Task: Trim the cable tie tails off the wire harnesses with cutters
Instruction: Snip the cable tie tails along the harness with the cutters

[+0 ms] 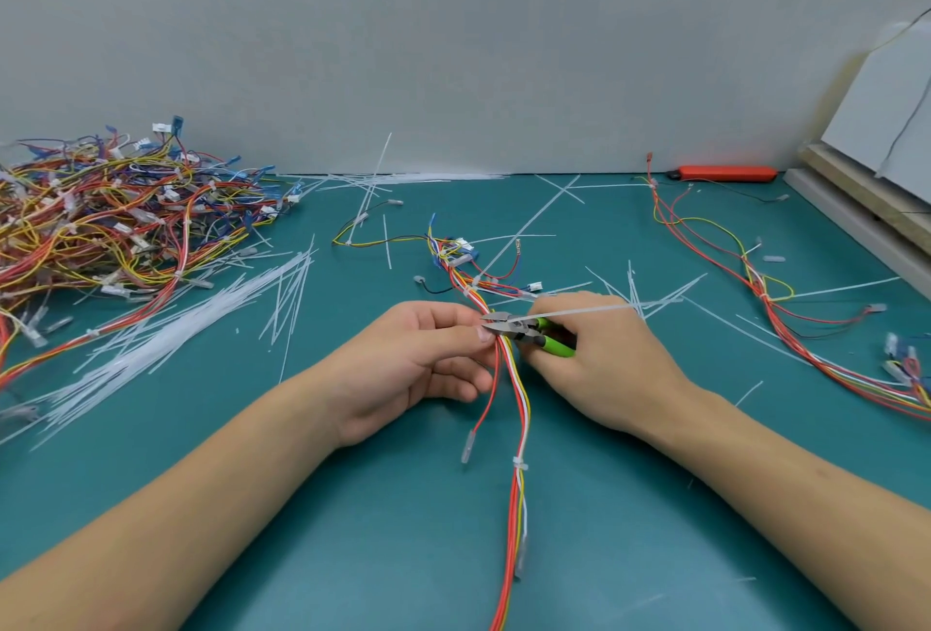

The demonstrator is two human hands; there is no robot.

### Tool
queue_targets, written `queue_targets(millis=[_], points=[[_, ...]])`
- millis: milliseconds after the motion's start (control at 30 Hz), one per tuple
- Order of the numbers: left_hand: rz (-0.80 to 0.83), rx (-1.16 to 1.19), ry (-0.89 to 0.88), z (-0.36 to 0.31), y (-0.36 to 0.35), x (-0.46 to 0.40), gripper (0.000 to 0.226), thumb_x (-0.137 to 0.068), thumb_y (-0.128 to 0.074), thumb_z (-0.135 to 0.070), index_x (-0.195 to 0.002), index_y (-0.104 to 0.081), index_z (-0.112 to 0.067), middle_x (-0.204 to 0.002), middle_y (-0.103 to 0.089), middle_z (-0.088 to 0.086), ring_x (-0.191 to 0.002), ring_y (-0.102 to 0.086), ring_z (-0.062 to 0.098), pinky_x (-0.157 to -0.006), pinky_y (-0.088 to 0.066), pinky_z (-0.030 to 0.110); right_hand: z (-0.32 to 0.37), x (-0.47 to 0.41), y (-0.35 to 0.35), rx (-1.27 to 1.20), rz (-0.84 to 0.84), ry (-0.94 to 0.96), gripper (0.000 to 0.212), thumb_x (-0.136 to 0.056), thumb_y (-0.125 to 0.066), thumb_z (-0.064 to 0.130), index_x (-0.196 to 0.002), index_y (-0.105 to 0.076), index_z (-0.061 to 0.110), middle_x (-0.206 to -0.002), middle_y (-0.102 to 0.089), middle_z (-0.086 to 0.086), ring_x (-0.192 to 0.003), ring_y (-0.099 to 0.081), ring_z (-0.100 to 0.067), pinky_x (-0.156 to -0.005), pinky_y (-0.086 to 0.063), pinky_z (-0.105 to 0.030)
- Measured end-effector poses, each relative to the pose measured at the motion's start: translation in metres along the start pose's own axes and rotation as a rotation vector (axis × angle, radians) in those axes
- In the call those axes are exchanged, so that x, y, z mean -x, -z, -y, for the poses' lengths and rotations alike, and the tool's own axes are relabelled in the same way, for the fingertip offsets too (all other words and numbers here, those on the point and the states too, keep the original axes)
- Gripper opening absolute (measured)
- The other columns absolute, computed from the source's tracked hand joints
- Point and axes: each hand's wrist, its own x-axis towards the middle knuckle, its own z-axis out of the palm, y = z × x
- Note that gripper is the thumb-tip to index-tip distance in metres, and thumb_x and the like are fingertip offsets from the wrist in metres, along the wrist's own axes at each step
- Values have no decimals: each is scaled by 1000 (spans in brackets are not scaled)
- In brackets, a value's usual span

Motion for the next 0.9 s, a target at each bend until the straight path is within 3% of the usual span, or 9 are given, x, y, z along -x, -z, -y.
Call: queue_targets(millis=[200, 467, 567, 700, 900], points=[[11, -6, 1, -1, 0, 0, 17, -90, -71, -21, -100, -69, -8, -88, -71, 9, -68, -67, 17, -62, -56, 23, 1, 2, 3, -6, 50, -78, 33, -81, -52, 39, -65, -46, 11, -54, -43, -5, -59, -41, -26, -56, -43, -45], [-1, 7, 7, -1, 0, 0, 17, -87, -72, -20, -98, -70, -8, -88, -72, 11, -67, -68, 16, -61, -56, 23, -1, 3, 1, -20, 53, -87, 32, -78, -51, 41, -64, -47, 12, -55, -44, -4, -59, -42, -26, -56, -44, -45], [-4, 4, 10, -1, 0, 0, 17, -87, -72, -19, -99, -70, -7, -87, -72, 10, -67, -68, 16, -61, -56, 23, -3, 2, -1, -30, 18, -44, 23, -81, -56, 36, -67, -55, 18, -62, -53, 3, -69, -48, -20, -63, -45, -42], [-7, 3, 12, -1, 0, -1, 11, -88, -71, -19, -95, -71, -10, -85, -72, 9, -67, -68, 16, -61, -57, 23, -7, 3, -4, -4, -18, -3, 7, -86, -70, 28, -85, -69, 21, -81, -65, 9, -89, -52, -19, -78, -46, -38], [-3, 2, -1, 0, 0, -2, 8, -88, -71, -19, -93, -73, -13, -86, -72, 8, -68, -68, 16, -61, -57, 23, -6, 0, -3, -9, -3, 8, 3, -86, -71, 25, -86, -69, 24, -79, -65, 9, -87, -55, -22, -77, -49, -43]])
